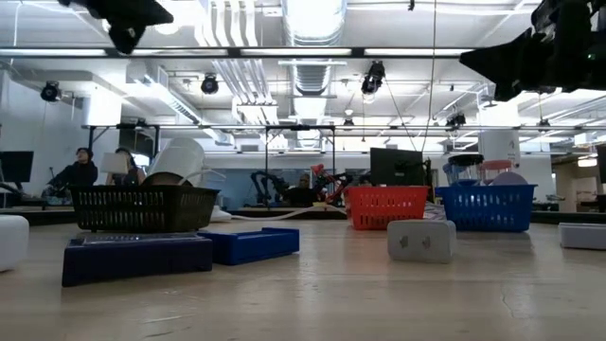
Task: Pick & Place Office items
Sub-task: Put the light blue hourglass into the blue bin
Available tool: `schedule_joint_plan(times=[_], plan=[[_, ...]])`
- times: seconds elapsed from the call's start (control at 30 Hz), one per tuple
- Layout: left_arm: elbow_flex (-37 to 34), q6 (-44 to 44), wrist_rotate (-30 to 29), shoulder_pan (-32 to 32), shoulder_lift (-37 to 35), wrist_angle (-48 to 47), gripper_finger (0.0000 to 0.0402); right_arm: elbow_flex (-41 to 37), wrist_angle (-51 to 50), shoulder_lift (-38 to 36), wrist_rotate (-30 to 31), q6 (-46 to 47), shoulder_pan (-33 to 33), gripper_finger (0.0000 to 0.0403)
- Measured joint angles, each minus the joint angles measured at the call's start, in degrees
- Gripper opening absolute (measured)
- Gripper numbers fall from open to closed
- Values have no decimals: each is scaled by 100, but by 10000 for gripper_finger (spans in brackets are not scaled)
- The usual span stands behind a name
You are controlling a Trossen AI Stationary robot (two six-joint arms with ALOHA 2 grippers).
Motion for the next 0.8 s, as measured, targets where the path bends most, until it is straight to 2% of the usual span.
schedule_joint_plan(times=[0.13,0.27,0.63,0.8], plan=[[1089,-996,-1385,-869,855,-1877,2,0,-19,25,46,-103,1,8],[1716,-2247,-1824,-1678,1619,-3148,1,0,-42,22,55,-152,2,8],[1800,-4800,-2059,-3776,3058,-3190,1,4,175,15,52,-129,4,8],[1800,-5643,-1689,-4347,3834,-2816,3,4,206,15,52,-78,4,8]])
